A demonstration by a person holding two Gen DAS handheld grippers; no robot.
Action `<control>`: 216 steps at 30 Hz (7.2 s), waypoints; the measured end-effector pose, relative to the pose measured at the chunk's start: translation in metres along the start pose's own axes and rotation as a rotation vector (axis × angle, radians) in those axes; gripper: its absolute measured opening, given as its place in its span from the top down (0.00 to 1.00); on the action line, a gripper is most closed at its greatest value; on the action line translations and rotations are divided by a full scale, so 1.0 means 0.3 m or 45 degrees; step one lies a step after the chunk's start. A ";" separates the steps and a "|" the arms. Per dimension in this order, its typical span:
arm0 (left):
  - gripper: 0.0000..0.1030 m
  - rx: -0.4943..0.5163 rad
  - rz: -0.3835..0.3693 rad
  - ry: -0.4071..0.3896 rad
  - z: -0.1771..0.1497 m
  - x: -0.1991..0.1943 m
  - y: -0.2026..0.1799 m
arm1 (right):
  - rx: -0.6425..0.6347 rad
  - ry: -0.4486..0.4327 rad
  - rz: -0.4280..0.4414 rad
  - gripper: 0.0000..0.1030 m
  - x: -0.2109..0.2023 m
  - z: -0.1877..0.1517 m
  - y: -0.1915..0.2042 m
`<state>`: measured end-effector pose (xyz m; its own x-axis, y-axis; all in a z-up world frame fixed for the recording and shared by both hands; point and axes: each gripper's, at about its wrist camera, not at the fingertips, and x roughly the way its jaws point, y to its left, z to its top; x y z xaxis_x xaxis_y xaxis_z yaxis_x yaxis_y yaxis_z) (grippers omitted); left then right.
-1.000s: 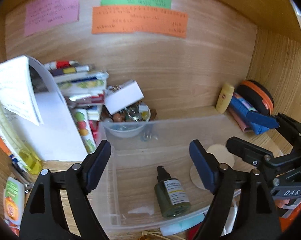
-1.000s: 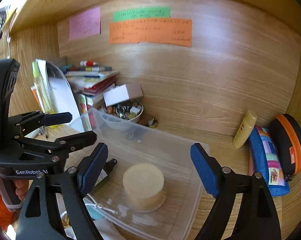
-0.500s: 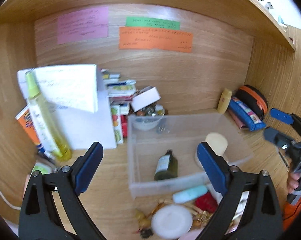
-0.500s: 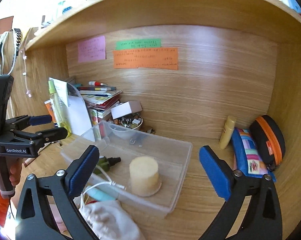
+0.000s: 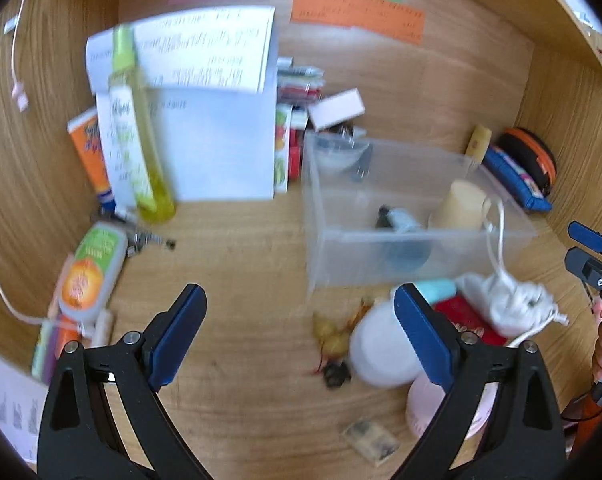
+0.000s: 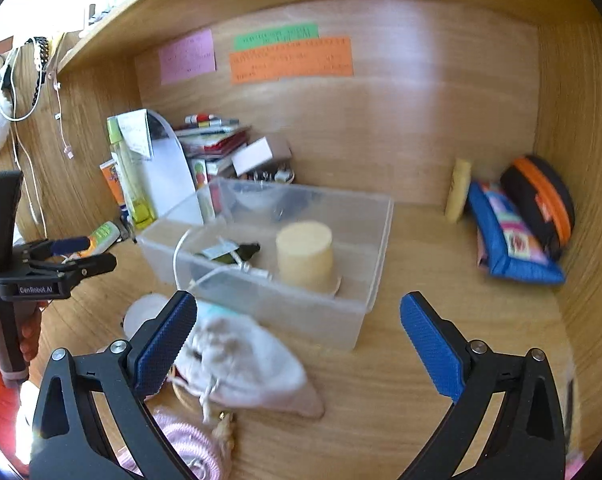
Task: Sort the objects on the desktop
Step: 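Move the right gripper back to the white drawstring pouch, then grasp the white drawstring pouch with the right gripper and lift it, then grasp the white round lid with the left gripper while the right carries the pouch to the box, then release the lid into the box with the left gripper while the right drops the pouch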
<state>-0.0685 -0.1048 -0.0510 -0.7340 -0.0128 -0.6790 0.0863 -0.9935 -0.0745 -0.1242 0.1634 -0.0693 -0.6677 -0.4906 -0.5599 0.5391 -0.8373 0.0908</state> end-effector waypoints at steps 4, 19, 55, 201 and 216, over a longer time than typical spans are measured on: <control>0.07 -0.042 -0.013 0.036 -0.050 0.009 0.029 | 0.031 0.055 0.069 0.01 0.013 -0.042 0.011; 0.07 -0.026 -0.077 0.149 -0.136 0.025 0.071 | -0.023 0.316 0.094 0.01 0.161 -0.133 0.070; 0.07 0.256 -0.211 0.196 -0.043 0.101 -0.157 | 0.028 0.235 0.230 0.65 0.151 -0.079 -0.059; 0.28 0.167 -0.201 0.120 0.186 0.145 -0.126 | -0.020 -0.077 0.050 0.20 0.163 0.160 -0.078; 0.13 0.163 -0.199 0.101 -0.007 -0.022 -0.106 | -0.029 -0.033 0.029 0.19 -0.004 0.027 -0.007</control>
<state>-0.0650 -0.0729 -0.0455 -0.6761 0.1462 -0.7222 -0.1144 -0.9891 -0.0931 -0.1286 0.1638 -0.0622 -0.6678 -0.5160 -0.5364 0.5658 -0.8202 0.0847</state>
